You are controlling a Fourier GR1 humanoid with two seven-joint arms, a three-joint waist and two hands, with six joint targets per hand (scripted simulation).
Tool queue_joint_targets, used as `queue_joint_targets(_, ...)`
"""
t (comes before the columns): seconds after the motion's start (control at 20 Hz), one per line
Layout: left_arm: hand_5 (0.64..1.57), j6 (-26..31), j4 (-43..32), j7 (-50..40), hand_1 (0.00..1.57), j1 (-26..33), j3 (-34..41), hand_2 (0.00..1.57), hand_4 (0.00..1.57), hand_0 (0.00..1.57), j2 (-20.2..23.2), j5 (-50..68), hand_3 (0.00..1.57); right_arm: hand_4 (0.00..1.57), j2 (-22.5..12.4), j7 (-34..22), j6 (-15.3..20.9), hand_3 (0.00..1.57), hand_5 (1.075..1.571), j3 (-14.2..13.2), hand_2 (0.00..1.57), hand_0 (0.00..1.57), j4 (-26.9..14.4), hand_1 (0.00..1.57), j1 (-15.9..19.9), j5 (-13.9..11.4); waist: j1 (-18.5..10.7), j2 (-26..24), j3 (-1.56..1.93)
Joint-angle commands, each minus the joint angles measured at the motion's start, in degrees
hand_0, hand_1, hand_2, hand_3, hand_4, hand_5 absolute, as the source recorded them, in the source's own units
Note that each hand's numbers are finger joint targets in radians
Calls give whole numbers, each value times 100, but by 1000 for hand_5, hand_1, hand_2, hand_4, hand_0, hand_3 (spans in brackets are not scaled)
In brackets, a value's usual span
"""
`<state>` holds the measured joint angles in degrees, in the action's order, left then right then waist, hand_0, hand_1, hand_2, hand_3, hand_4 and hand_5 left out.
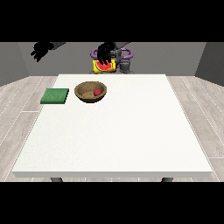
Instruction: Pick the cup and pour the ball into the bowl, then pick the bowl and place it on the pad
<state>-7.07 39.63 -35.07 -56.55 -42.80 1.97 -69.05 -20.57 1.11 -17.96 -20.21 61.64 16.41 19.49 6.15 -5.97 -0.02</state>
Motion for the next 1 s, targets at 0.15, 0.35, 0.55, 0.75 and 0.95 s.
queue_joint_targets(0.15,1556,-1089,1074,1048,949,491,1868,1367,1300,949,695,1886,1079,740,-29,-51,387,107,1551,-166,0,0,8,0,-167,-65,-728,-140,-37)
queue_joint_targets(0.35,1551,-1240,1764,1519,0,624,3221,0,1180,0,629,3501,0,784,156,17,599,0,1557,-111,0,0,27,0,-208,-160,-1059,-124,-87)
queue_joint_targets(0.55,1571,-726,2257,2035,0,659,4379,0,1092,0,602,5151,0,783,204,93,741,0,1555,-116,0,0,39,0,-171,-219,-1215,142,-72)
queue_joint_targets(0.75,1566,409,2486,2565,0,759,5245,0,1054,0,1056,6495,0,747,569,251,947,0,1563,-105,0,0,-83,0,-358,-224,-1488,439,-29)
queue_joint_targets(0.95,1561,1554,2493,2521,0,652,5788,0,1058,0,1672,7352,0,730,801,732,1125,0,1566,-109,0,0,-284,0,-422,-347,-1785,718,-1)
